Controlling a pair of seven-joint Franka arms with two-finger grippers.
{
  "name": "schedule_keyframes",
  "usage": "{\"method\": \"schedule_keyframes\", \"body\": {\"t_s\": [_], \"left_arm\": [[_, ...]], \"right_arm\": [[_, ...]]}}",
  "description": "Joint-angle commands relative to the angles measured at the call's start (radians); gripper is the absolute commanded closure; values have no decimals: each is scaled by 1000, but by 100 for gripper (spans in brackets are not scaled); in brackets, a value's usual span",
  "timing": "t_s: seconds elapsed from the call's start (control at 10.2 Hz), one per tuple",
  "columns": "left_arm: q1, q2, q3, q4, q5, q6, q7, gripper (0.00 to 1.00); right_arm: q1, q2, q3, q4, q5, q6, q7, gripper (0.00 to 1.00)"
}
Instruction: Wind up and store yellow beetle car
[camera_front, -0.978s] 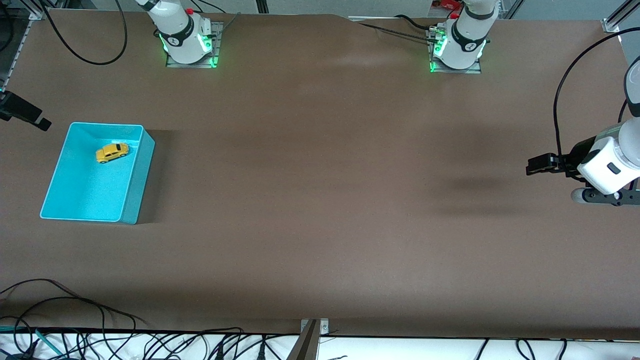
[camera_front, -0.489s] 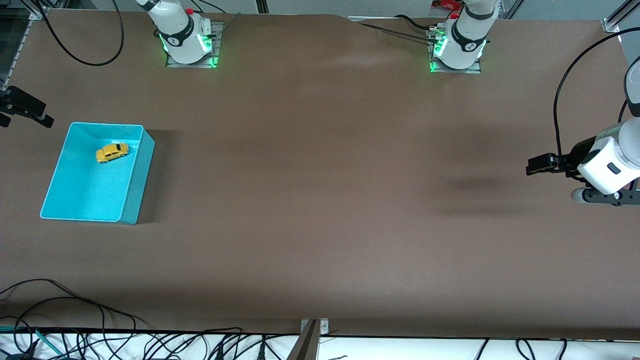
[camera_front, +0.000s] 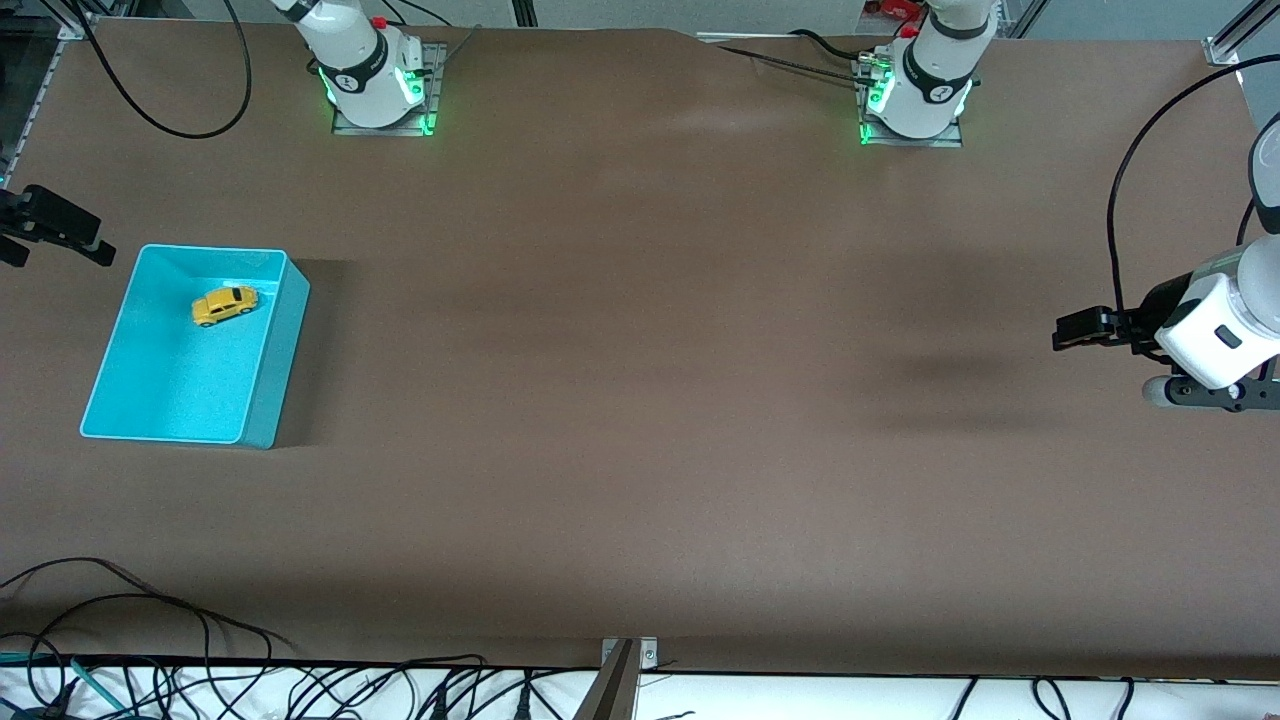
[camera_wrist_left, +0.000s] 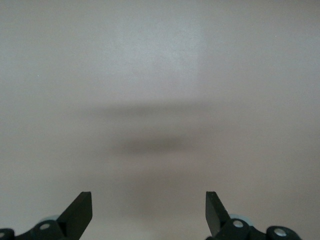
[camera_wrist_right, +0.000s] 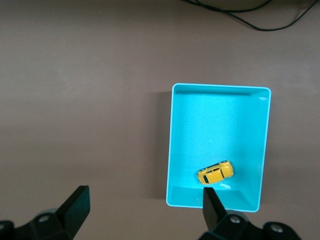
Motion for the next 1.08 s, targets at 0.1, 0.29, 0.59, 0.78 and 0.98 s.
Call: {"method": "schedule_keyframes", "body": {"t_s": [0.1, 0.29, 0.59, 0.78, 0.98], "left_arm": [[1, 5, 0, 16, -5, -13, 21, 0], [4, 5, 0, 16, -5, -13, 18, 0], [3, 3, -2, 16, -6, -15, 16, 0], [3, 3, -2, 16, -6, -15, 16, 0], [3, 3, -2, 16, -6, -15, 16, 0]], "right_arm": [[22, 14, 10, 36, -20, -17, 0, 0], [31, 15, 15, 34, -27, -24, 0, 0], [31, 15, 17, 27, -27, -26, -2, 0], [33, 17, 17, 33, -31, -26, -3, 0], [33, 15, 15, 31, -49, -26, -3, 0]]}}
